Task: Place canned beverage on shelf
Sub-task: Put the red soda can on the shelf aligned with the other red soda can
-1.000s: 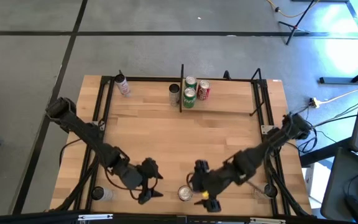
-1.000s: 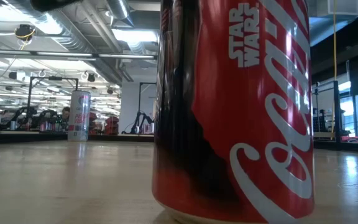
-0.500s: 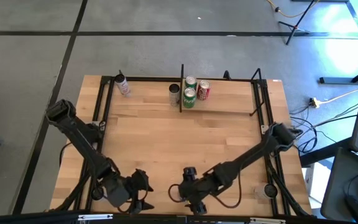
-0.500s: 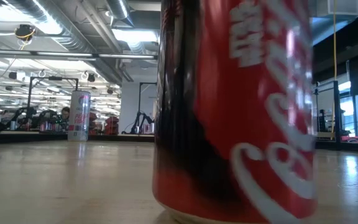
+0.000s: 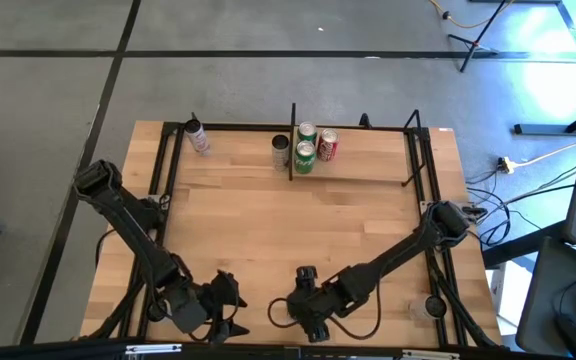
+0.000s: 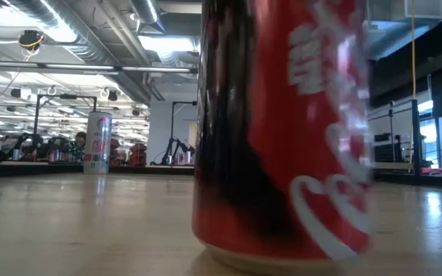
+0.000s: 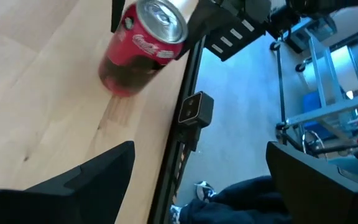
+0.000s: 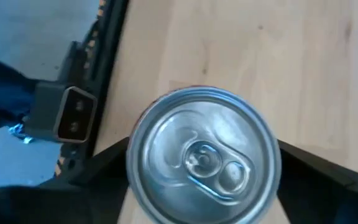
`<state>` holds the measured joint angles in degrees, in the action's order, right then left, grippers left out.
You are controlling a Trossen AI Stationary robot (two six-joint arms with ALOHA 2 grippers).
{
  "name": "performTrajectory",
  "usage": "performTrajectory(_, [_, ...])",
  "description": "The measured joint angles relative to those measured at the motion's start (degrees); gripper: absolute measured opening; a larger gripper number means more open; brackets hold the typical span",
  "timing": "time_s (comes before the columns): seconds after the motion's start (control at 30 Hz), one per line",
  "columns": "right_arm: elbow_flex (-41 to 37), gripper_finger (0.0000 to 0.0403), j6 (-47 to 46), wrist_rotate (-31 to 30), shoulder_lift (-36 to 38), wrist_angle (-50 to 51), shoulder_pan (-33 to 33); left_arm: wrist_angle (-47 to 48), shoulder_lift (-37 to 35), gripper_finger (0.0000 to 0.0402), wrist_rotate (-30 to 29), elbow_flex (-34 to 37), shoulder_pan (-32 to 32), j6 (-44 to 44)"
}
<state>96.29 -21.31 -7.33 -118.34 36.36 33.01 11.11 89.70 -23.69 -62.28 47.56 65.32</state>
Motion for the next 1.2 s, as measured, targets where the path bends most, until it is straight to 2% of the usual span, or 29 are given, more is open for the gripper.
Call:
performTrajectory(0.1, [0.6, 0.0267, -1.9, -0.5, 0.0, 0.8, -0.1, 0.3, -0.6, 0.0357, -0.9, 0.0, -0.1, 0.1])
performTrajectory(0.3, [2.7, 0.0264, -3.5, -1.2, 0.9, 6.4, -1.4, 7.9, -6.1, 0.0357, -0.9, 0.0, -2.1, 0.0])
performTrajectory(0.47, [3.9, 0.0264, -2.9, -2.3, 5.5, 10.7, -5.8, 16.4, -13.3, 0.0357, -1.0, 0.0, -4.7, -2.3])
performTrajectory(0.87, [4.0, 0.0264, -2.2, -9.1, 17.8, 26.7, -23.5, 25.5, -27.3, 0.0357, -0.7, 0.0, -10.1, -20.7])
performTrajectory(1.03, [4.0, 0.0264, 0.5, -8.9, 20.6, 30.1, -32.8, 31.9, -31.5, 0.0357, -2.9, 0.0, -10.6, -21.3])
performTrajectory(1.2, [0.5, 0.0264, 4.7, -8.6, 22.7, 28.3, -41.4, 36.7, -33.1, 0.0357, -4.1, 0.0, -8.7, -20.9])
